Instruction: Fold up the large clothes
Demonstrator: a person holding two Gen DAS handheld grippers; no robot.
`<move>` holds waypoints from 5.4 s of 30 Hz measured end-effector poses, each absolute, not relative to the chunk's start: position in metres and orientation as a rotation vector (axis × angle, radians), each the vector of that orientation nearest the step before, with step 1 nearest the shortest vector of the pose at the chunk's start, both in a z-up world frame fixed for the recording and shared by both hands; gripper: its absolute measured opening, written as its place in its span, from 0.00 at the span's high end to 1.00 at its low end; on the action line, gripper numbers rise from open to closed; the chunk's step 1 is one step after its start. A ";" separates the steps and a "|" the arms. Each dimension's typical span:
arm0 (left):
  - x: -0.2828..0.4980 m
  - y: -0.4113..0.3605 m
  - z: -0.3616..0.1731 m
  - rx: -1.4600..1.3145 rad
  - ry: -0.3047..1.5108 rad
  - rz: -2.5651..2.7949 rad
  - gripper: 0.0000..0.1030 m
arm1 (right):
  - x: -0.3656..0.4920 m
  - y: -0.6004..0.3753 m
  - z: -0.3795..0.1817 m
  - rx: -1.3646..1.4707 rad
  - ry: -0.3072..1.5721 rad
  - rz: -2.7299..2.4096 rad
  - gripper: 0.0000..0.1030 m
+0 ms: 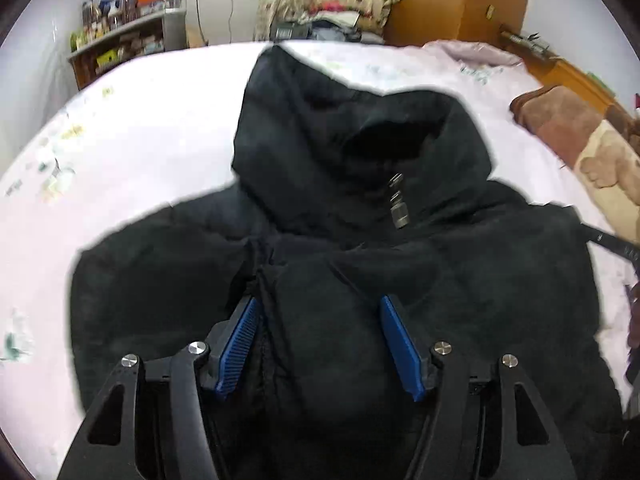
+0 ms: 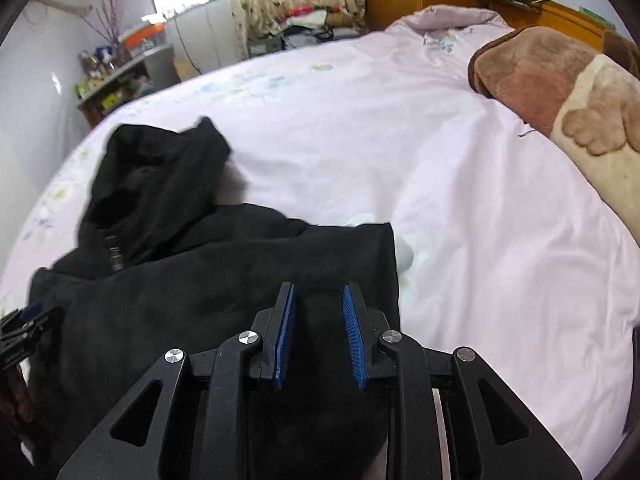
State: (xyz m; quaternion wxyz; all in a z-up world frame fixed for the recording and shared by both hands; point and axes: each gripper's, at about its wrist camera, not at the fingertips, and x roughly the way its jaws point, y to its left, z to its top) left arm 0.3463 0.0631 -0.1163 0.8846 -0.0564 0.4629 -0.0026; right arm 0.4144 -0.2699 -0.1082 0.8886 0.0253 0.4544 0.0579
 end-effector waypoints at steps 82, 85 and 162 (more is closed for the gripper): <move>0.115 0.077 0.028 -0.188 0.798 0.078 0.31 | 0.157 -0.143 -0.006 0.014 0.850 0.347 0.65; 0.098 0.074 0.036 -0.200 0.790 0.065 0.31 | 0.135 -0.138 0.005 0.005 0.834 0.361 0.65; 0.367 0.124 -0.010 -0.243 0.750 -0.060 0.97 | 0.412 -0.144 -0.003 0.174 0.819 0.345 0.91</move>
